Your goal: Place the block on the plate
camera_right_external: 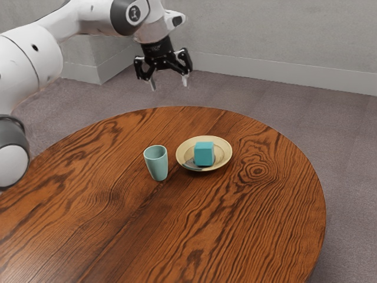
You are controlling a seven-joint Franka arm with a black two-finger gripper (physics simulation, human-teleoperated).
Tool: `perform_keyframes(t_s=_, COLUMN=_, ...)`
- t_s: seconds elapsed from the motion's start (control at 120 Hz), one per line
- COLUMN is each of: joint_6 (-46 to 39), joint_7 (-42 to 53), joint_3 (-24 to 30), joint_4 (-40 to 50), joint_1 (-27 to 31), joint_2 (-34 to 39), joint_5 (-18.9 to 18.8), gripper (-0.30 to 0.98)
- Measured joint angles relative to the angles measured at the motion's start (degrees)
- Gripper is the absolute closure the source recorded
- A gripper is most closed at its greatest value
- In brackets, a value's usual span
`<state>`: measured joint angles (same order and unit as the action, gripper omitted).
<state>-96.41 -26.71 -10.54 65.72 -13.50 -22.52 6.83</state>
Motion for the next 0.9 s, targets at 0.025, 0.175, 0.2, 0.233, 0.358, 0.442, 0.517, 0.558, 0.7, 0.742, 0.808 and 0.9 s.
perform_keyframes(t_s=0.025, joint_6=0.4, joint_7=0.0, joint_3=0.5, joint_4=4.5, joint_1=-0.1, joint_2=4.1, joint_5=-0.9, gripper=0.01)
perform_keyframes(t_s=0.175, joint_6=2.1, joint_7=1.1, joint_3=1.3, joint_4=24.8, joint_1=0.3, joint_2=20.7, joint_5=-4.0, gripper=0.00)
perform_keyframes(t_s=0.2, joint_6=2.3, joint_7=1.4, joint_3=1.3, joint_4=27.4, joint_1=0.5, joint_2=22.6, joint_5=-4.4, gripper=0.00)
perform_keyframes(t_s=0.233, joint_6=2.5, joint_7=2.0, joint_3=1.3, joint_4=30.0, joint_1=0.8, joint_2=24.8, joint_5=-4.7, gripper=0.00)
perform_keyframes(t_s=0.358, joint_6=3.1, joint_7=4.6, joint_3=0.8, joint_4=37.9, joint_1=1.4, joint_2=31.6, joint_5=-6.8, gripper=0.00)
perform_keyframes(t_s=0.442, joint_6=4.0, joint_7=6.7, joint_3=0.5, joint_4=39.7, joint_1=1.4, joint_2=33.8, joint_5=-7.9, gripper=0.00)
perform_keyframes(t_s=0.517, joint_6=5.5, joint_7=9.1, joint_3=-2.1, joint_4=39.5, joint_1=-1.4, joint_2=34.2, joint_5=-8.7, gripper=0.00)
perform_keyframes(t_s=0.558, joint_6=6.2, joint_7=10.4, joint_3=-4.1, joint_4=39.3, joint_1=-3.7, joint_2=34.2, joint_5=-9.3, gripper=0.00)
perform_keyframes(t_s=0.7, joint_6=7.4, joint_7=14.1, joint_3=-5.1, joint_4=39.2, joint_1=-5.6, joint_2=34.1, joint_5=-10.4, gripper=0.00)
perform_keyframes(t_s=0.742, joint_6=7.7, joint_7=15.0, joint_3=-5.1, joint_4=39.0, joint_1=-5.6, joint_2=33.5, joint_5=-10.6, gripper=0.00)
perform_keyframes(t_s=0.808, joint_6=8.1, joint_7=16.4, joint_3=-4.8, joint_4=38.9, joint_1=-4.8, joint_2=33.0, joint_5=-10.7, gripper=0.00)
perform_keyframes(t_s=0.9, joint_6=8.5, joint_7=18.0, joint_3=-0.6, joint_4=38.8, joint_1=0.0, joint_2=32.8, joint_5=-10.4, gripper=0.00)
